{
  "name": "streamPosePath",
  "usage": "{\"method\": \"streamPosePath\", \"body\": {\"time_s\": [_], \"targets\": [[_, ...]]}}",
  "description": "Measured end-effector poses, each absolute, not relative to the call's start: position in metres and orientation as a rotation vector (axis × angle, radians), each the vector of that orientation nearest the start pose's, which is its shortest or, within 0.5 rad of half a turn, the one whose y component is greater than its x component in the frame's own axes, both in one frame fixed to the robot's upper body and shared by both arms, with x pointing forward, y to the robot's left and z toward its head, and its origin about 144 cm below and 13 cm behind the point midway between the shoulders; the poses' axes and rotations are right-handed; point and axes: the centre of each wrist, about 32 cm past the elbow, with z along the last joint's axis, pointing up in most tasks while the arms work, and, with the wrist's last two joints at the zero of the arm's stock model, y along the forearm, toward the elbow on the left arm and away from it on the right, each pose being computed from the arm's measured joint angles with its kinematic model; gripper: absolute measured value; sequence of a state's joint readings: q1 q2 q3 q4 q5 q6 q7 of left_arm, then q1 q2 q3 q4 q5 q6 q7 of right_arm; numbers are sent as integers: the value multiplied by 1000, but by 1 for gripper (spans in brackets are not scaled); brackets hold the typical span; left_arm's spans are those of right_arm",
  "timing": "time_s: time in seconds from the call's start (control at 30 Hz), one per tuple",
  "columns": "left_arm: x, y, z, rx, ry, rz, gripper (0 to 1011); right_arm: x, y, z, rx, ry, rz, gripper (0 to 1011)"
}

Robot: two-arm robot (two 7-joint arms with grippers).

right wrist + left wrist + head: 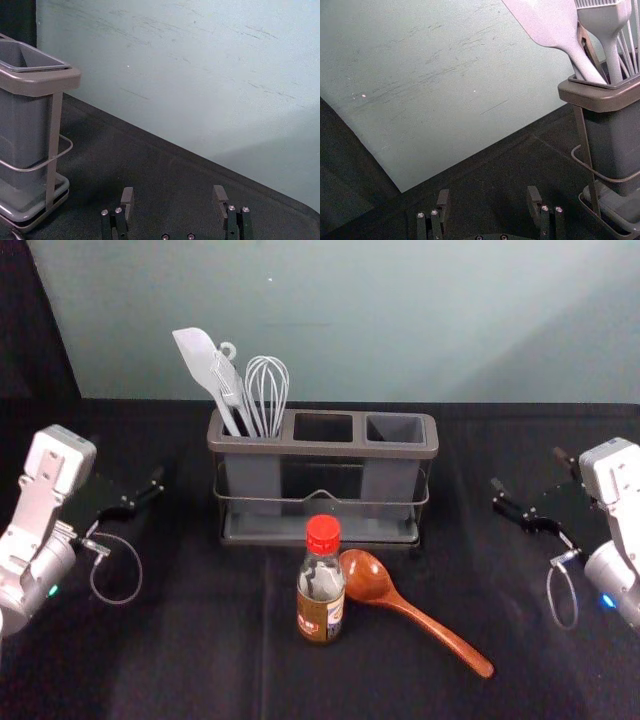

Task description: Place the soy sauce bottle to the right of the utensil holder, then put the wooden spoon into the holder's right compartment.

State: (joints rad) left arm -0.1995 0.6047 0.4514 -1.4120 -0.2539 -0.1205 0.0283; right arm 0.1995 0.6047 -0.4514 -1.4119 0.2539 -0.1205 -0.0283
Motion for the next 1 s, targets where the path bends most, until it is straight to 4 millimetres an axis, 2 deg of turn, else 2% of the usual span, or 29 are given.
{"method": "streamPosePath", "body": {"time_s": [1.0], "targets": [[489,310,1140,305,-285,1248,1000,489,-310,1140,-304,-285,-1248,1003]]}}
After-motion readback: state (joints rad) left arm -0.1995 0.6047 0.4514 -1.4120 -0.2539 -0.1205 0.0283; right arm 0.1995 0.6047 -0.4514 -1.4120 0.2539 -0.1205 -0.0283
